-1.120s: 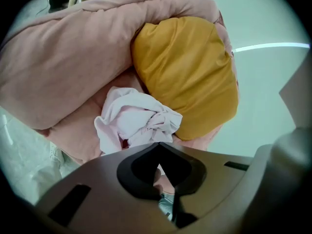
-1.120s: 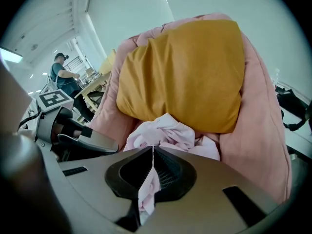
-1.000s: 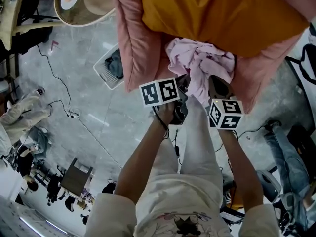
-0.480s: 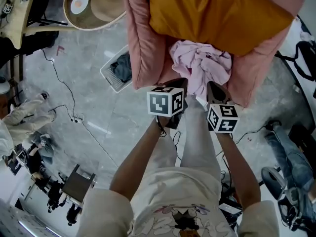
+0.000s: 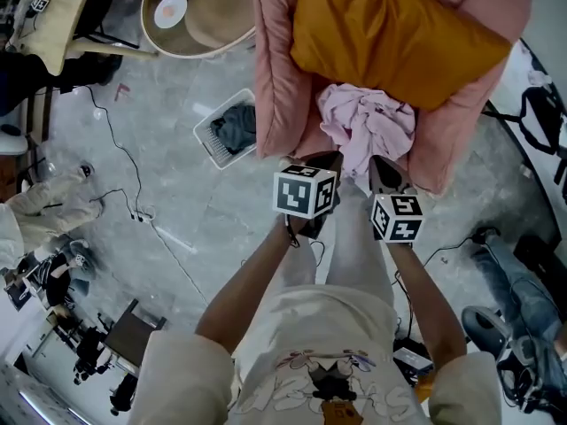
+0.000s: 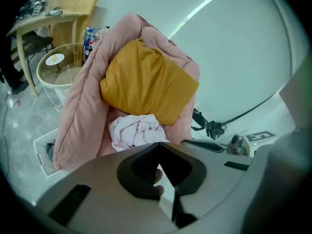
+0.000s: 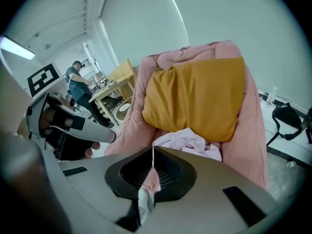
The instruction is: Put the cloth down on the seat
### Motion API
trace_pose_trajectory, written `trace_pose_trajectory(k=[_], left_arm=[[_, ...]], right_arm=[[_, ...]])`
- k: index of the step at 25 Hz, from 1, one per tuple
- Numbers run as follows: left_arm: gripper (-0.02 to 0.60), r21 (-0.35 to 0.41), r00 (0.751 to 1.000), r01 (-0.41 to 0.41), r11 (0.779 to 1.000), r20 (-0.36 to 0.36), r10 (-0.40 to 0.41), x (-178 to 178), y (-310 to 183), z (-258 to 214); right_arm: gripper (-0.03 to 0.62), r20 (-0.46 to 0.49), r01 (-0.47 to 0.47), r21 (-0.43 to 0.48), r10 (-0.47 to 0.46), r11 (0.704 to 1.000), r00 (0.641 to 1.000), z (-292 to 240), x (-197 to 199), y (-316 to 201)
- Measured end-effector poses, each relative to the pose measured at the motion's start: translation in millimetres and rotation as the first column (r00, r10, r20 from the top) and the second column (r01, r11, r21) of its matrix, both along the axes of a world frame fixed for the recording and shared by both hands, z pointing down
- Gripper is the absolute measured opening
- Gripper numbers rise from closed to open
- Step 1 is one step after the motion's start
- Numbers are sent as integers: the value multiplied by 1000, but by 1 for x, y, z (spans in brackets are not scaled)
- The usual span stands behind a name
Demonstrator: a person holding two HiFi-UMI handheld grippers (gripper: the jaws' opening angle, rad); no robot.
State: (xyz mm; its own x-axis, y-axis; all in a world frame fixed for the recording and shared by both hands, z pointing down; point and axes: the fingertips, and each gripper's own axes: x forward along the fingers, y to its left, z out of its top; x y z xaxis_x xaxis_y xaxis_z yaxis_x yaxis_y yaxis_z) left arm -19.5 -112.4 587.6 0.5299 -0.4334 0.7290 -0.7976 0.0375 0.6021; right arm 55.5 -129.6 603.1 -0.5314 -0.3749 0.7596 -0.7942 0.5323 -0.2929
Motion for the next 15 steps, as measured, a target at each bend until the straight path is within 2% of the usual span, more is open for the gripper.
trace_pose_trajectory(k=[7,11,15], left_arm=[[5,33,1000,11,999,5,-11,-13,16,-39],[5,59,1000,-14,998,15,13,-18,25,-61],[5,81,1000,-19,997,17,17,-27,31,-88]], right_arm=[[25,27,82,21,-83,996,996,-39,-18,15],[25,36,147,46,-149,988,988,-68,-27,24],[25,59,164,79,-169,983,984,-103,-36,23]])
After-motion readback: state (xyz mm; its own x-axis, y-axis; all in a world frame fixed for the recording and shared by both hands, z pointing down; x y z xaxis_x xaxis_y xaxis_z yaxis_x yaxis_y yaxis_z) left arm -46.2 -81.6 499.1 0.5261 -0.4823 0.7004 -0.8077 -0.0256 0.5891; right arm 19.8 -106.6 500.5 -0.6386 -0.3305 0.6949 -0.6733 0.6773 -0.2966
